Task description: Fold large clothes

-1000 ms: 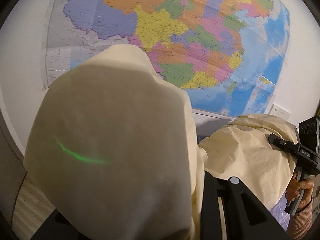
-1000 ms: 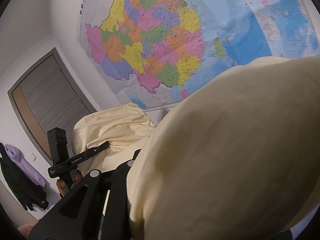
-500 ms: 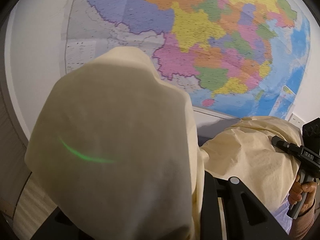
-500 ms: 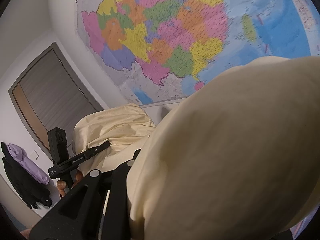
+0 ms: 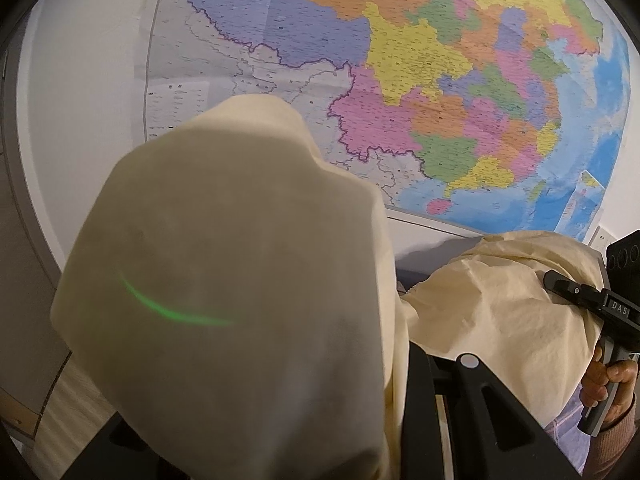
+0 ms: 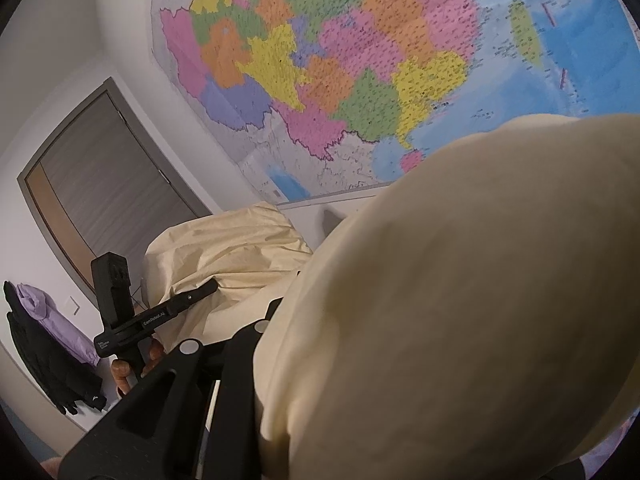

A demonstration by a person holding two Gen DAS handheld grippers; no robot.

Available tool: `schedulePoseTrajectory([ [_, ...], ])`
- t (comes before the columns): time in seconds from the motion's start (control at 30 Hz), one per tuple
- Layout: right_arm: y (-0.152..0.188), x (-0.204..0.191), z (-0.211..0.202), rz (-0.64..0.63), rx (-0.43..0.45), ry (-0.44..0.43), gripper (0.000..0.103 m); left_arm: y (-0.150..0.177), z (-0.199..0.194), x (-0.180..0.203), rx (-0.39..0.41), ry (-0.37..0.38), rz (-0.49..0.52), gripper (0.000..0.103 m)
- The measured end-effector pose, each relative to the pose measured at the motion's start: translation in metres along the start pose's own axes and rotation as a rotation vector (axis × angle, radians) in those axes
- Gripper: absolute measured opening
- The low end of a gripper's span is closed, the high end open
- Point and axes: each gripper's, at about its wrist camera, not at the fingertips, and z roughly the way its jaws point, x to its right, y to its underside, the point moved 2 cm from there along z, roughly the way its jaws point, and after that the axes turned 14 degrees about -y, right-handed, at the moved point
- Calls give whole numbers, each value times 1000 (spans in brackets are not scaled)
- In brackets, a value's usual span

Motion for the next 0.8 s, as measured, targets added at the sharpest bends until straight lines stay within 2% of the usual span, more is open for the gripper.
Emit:
schedulePoseTrajectory([
  [0.8,5,0,32,-5,-37,-21,16,-17,19,-40,5,-68,-39,24],
])
